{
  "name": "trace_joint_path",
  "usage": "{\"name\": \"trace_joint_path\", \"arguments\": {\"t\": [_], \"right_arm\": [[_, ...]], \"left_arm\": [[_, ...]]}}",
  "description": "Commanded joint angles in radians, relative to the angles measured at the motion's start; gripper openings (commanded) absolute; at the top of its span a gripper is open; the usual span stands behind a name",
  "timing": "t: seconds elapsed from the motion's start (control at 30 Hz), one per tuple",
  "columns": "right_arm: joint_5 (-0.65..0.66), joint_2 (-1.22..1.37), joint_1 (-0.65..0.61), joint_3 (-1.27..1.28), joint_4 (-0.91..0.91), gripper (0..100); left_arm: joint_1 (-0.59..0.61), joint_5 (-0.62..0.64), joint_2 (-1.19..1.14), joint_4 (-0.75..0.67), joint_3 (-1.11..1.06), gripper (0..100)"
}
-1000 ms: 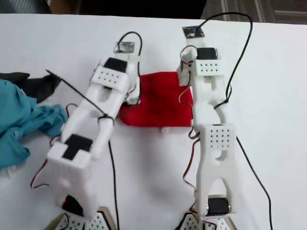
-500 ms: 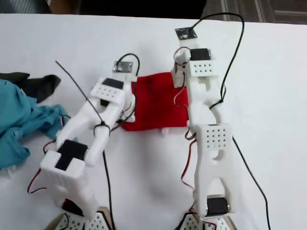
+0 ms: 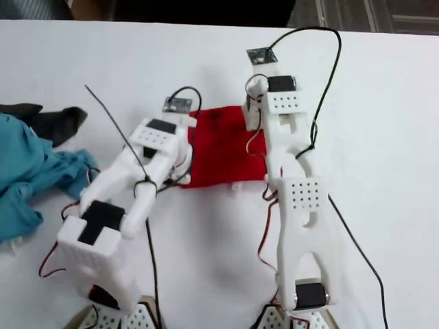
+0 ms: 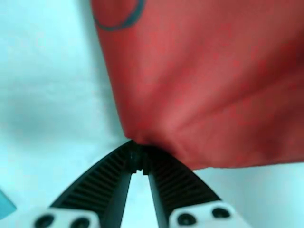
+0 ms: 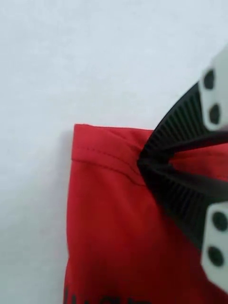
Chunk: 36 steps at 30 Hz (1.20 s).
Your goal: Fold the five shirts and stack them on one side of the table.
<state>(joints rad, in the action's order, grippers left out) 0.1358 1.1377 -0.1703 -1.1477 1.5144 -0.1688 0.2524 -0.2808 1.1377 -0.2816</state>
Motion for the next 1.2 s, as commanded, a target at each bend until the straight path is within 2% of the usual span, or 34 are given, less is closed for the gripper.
{"name": "trace_joint_path", "arguments": {"t": [0.0, 0.23, 0.47, 0.63, 0.87, 1.0, 1.17], "right_arm": [[0.000, -0.004, 0.004, -0.044, 0.001, 2.0], [0.000, -0.007, 0.007, -0.046, 0.013, 2.0], [0.086, -0.024, 0.007, -0.106, 0.042, 2.0], [0.084, -0.030, 0.005, -0.106, 0.042, 2.0], [0.084, -0.024, 0.005, -0.106, 0.033, 2.0], [0.083, -0.019, 0.013, -0.095, 0.016, 2.0], [0.084, -0.041, 0.022, -0.123, 0.059, 2.0]], "left_arm": [[0.009, -0.012, 0.063, -0.005, -0.001, 3], [0.009, -0.008, 0.112, -0.002, 0.005, 3], [0.009, -0.012, 0.402, 0.017, 0.007, 3], [0.023, -0.014, 0.514, -0.020, -0.002, 3], [0.038, -0.014, 0.334, -0.035, -0.002, 3], [0.035, -0.017, 0.173, -0.112, -0.001, 3], [0.055, -0.087, 0.074, -0.146, 0.007, 3]]}}
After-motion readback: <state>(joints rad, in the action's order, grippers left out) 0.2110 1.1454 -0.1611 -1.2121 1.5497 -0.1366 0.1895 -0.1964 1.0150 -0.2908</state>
